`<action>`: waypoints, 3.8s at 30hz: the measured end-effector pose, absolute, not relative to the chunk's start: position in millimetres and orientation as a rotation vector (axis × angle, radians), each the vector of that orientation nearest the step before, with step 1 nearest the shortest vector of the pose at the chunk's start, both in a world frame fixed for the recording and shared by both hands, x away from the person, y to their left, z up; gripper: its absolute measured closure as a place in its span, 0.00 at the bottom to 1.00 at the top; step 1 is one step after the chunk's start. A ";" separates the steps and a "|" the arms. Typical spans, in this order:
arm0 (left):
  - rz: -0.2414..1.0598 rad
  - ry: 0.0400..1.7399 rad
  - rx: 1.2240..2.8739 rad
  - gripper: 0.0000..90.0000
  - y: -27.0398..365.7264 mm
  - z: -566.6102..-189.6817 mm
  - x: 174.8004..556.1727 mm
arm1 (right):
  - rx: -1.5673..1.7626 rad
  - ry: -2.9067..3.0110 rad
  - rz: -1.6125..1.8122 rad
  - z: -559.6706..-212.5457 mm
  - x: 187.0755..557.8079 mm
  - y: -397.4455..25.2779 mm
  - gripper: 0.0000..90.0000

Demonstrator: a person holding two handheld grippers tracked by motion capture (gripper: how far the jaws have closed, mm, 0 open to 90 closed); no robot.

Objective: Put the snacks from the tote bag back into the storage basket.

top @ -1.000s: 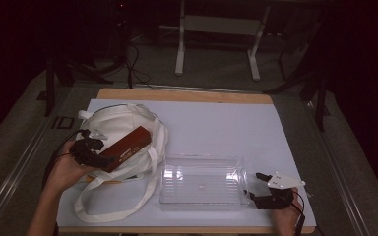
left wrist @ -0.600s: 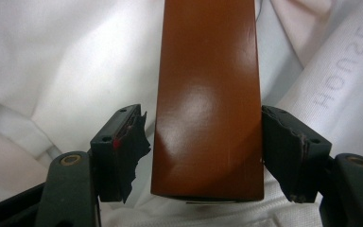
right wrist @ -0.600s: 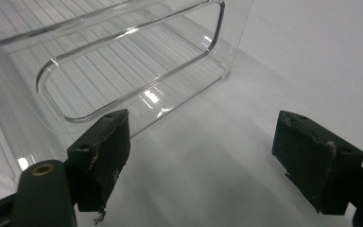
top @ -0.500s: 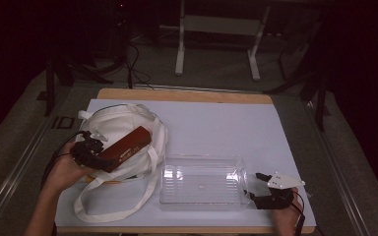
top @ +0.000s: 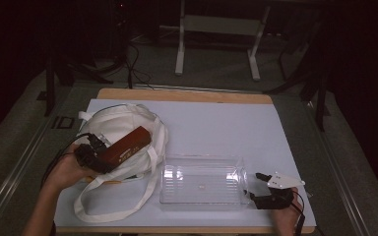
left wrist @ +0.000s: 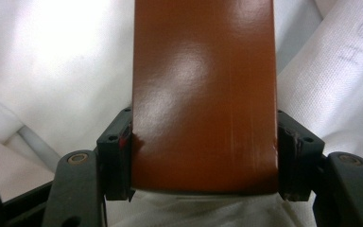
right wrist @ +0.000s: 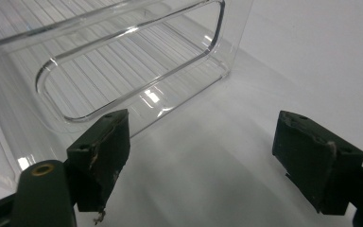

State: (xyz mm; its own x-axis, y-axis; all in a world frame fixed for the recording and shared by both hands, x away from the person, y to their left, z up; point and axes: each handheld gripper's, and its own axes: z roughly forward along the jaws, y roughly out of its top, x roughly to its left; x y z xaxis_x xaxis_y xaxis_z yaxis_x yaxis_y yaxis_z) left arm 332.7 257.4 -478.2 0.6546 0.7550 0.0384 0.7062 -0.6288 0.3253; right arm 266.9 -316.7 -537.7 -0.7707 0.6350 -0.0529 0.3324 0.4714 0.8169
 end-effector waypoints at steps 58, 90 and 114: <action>0.055 1.038 2.775 0.48 254.7 -478.3 353.3 | 0.819 2.378 1.207 -537.7 267.4 -316.8 0.22; 0.221 0.873 2.737 0.48 262.9 -424.6 331.1 | 0.819 2.375 1.205 -537.7 267.2 -316.7 0.22; 0.270 0.698 2.709 0.48 243.5 -388.2 317.9 | 0.825 2.366 1.219 -537.3 267.7 -318.4 0.22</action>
